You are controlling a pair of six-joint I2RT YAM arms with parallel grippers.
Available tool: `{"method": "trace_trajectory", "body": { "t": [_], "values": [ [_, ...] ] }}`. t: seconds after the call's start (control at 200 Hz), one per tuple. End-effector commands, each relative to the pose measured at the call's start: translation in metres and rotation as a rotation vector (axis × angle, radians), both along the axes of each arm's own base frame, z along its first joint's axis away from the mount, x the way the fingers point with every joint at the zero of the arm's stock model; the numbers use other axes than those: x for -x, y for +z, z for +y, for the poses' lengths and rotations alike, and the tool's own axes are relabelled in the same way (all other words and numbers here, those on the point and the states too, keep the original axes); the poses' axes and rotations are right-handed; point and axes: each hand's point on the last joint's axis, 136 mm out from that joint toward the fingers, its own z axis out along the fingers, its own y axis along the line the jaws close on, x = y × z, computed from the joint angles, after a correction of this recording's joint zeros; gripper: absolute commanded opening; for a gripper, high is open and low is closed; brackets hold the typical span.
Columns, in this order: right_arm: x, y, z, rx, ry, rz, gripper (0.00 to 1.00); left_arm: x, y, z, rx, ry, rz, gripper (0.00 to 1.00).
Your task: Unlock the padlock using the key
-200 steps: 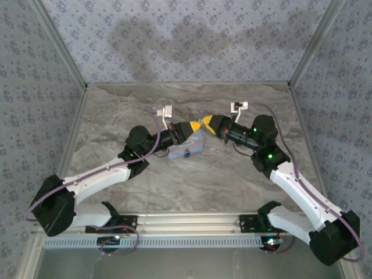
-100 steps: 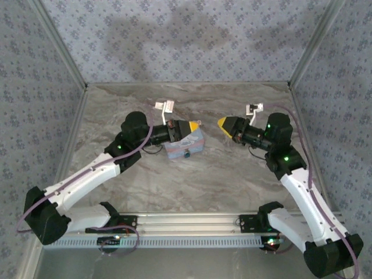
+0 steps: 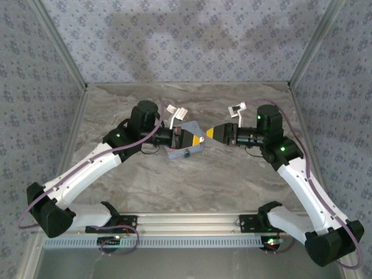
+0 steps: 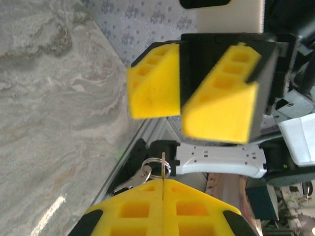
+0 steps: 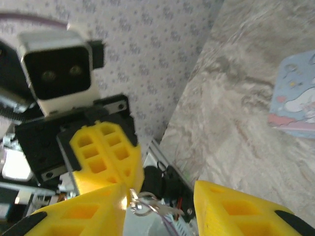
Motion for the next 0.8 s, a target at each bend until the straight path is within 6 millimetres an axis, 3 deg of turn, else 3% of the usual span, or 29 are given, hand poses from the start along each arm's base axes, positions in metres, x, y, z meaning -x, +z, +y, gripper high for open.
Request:
{"method": "trace_trajectory", "body": {
  "t": [0.0, 0.375, 0.585, 0.794],
  "values": [
    [0.015, 0.017, 0.009, -0.006, 0.087, -0.076, 0.43, 0.015, 0.01, 0.0, 0.006, -0.076, -0.024, 0.0],
    [0.026, 0.013, 0.021, 0.005, 0.156, -0.049, 0.38, 0.02, 0.019, -0.002, 0.039, -0.099, -0.046, 0.0],
    [0.031, 0.009, 0.02, 0.018, 0.187, -0.076, 0.29, 0.021, 0.019, 0.001, 0.04, -0.095, -0.05, 0.0],
    [0.035, 0.009, 0.021, 0.011, 0.212, -0.074, 0.13, 0.021, 0.02, 0.001, 0.041, -0.093, -0.051, 0.0]
  ]
}}
